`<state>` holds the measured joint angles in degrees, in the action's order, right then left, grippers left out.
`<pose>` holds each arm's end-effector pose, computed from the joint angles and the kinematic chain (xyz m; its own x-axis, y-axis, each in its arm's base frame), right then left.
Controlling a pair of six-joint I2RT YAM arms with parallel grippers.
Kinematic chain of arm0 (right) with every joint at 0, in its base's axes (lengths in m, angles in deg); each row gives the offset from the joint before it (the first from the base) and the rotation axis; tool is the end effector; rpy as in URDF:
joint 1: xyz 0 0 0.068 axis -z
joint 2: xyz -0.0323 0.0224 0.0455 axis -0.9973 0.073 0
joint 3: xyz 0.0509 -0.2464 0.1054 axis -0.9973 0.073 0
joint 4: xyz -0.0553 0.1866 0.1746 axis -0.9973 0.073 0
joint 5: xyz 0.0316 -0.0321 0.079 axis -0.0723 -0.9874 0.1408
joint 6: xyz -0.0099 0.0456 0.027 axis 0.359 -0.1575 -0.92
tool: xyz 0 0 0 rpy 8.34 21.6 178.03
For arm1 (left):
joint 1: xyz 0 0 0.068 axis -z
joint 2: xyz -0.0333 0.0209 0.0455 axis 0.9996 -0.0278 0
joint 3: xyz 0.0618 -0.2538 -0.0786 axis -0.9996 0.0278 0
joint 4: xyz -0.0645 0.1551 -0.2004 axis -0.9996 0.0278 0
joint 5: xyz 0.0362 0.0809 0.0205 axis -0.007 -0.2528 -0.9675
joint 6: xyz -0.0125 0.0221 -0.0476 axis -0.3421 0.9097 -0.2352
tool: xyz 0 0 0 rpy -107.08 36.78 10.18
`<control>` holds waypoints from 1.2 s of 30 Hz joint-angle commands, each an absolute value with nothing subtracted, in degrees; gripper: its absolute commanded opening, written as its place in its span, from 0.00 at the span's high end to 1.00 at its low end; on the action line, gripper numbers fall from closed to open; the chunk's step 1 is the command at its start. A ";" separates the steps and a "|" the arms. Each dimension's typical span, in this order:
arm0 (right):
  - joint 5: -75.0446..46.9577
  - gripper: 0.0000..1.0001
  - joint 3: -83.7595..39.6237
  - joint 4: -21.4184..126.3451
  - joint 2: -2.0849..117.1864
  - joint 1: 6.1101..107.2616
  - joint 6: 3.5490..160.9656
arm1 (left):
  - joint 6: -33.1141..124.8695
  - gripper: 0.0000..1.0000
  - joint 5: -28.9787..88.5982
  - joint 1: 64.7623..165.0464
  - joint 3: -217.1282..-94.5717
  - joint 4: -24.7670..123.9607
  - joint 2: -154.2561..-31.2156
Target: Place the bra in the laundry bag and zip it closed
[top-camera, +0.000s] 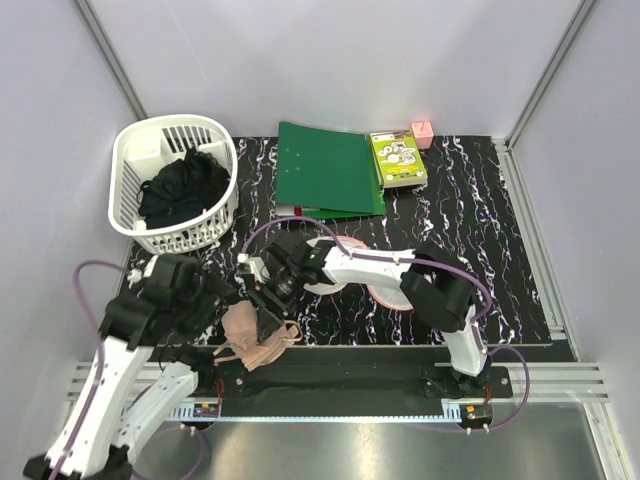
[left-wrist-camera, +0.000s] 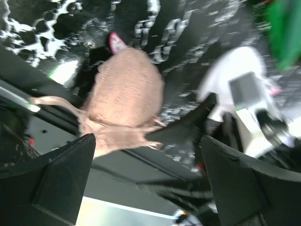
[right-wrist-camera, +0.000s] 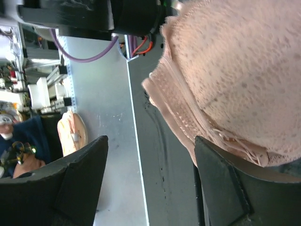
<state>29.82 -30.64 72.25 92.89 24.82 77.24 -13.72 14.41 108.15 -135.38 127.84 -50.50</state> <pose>0.1866 0.3941 0.1937 -0.5358 -0.7034 -0.4670 -0.6795 0.0309 0.7331 0.0682 -0.0198 0.3004 -0.5144 -0.8132 -0.2721 -0.6643 0.5786 -0.4732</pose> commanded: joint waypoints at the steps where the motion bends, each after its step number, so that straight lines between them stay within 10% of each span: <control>1: 22.30 0.12 -28.27 70.76 86.87 25.78 72.21 | -7.93 0.04 16.61 108.09 -133.09 123.52 -54.86; 17: -1.20 0.03 -13.59 69.27 78.86 25.78 49.88 | 7.62 0.41 27.70 106.86 -126.66 107.95 -67.41; 31: -0.41 0.28 -11.64 59.51 84.04 22.62 40.82 | 5.69 0.61 29.63 106.51 -119.45 107.25 -62.86; 36: -3.31 0.60 -12.70 59.87 86.51 22.62 41.17 | 4.20 0.62 29.11 106.51 -119.63 107.69 -60.23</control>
